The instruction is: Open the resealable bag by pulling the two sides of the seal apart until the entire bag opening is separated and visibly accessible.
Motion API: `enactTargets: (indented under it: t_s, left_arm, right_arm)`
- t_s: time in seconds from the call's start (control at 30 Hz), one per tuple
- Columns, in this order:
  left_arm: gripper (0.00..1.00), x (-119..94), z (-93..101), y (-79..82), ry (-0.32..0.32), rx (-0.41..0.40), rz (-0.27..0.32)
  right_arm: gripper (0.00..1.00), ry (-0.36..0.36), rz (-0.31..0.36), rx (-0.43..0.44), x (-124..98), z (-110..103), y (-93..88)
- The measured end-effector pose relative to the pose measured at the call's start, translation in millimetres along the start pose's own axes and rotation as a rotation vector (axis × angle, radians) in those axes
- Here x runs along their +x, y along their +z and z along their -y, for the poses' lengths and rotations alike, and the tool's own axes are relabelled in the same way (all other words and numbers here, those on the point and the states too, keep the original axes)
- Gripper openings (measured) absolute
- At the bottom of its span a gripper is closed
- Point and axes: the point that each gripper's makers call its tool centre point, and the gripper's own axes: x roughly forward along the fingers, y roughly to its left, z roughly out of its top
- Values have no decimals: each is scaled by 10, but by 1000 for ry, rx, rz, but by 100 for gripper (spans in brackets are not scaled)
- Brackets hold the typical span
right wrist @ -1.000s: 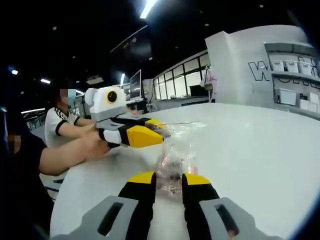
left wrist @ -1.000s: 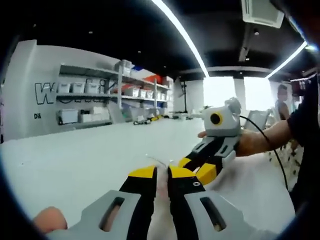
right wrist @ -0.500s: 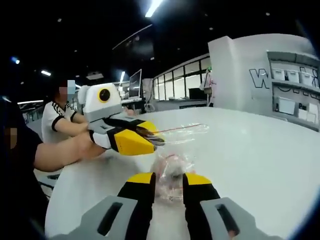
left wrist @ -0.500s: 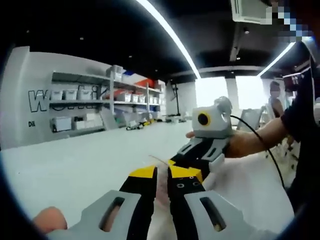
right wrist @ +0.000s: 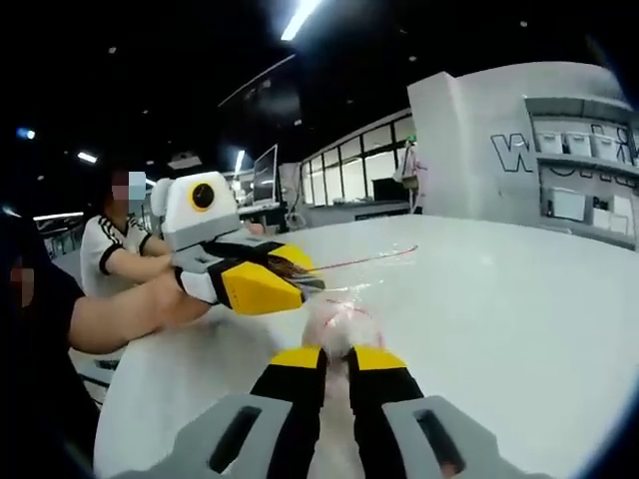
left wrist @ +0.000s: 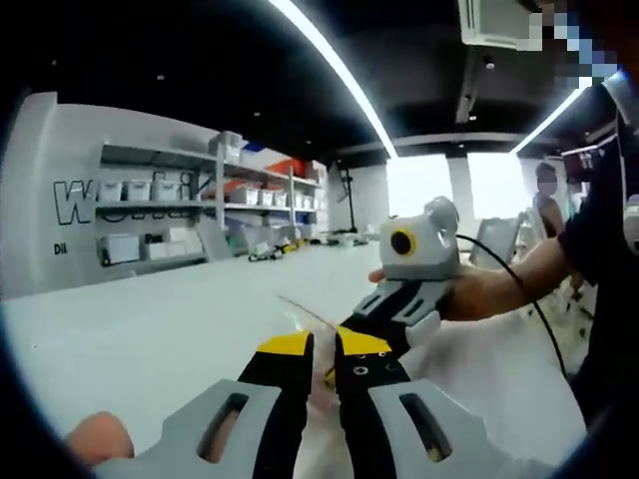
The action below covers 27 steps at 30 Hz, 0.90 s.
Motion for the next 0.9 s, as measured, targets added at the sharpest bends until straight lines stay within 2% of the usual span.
enactTargets:
  t_s: [0.13, 0.5, 0.9]
  left_arm:
    - [9, 3, 4, -1, -4, -5, 1]
    - [13, 9, 4, -26, -4, -11, -8]
    - [22, -15, -49, -47, 26, -9, -15]
  right_arm:
    - [2, -9, 9, 5, -22, 29, 8]
    - [1, 2, 43, 88, -46, 58, 9]
    - [1, 2, 82, 154, -151, 63, -12]
